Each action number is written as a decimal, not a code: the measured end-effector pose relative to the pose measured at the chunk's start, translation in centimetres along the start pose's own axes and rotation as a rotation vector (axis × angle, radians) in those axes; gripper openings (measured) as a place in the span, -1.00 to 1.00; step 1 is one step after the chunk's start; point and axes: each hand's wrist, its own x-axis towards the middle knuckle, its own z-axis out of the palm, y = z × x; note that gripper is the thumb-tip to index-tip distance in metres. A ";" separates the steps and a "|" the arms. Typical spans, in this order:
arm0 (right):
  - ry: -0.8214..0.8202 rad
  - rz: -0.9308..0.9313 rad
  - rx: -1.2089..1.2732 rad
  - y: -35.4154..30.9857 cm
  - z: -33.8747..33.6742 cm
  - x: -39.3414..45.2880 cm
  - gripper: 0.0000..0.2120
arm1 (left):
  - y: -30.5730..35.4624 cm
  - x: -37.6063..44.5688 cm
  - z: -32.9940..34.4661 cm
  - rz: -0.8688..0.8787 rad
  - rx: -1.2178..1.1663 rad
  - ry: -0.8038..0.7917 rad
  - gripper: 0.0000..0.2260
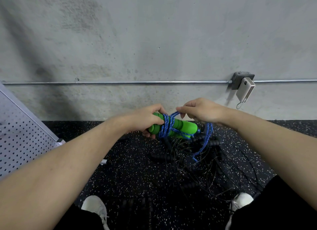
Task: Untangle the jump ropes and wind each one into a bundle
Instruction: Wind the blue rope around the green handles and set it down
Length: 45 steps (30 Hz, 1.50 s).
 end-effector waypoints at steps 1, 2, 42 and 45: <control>0.012 0.020 0.012 -0.1 0.0 0.0 -0.63 | -0.2 0.1 -0.1 0.012 -0.001 0.039 -0.85; 0.026 0.040 0.016 -0.1 0.0 0.0 -0.61 | -0.3 0.2 -0.2 0.026 -0.012 0.078 -0.85; 0.168 -0.221 0.443 -2.3 3.8 -1.2 -0.63 | 0.6 -0.6 -0.7 -0.067 -0.497 0.206 -0.48; 0.161 -0.226 0.466 -2.9 4.3 -1.1 -0.68 | 0.8 -0.8 0.8 0.047 -0.554 0.200 -0.38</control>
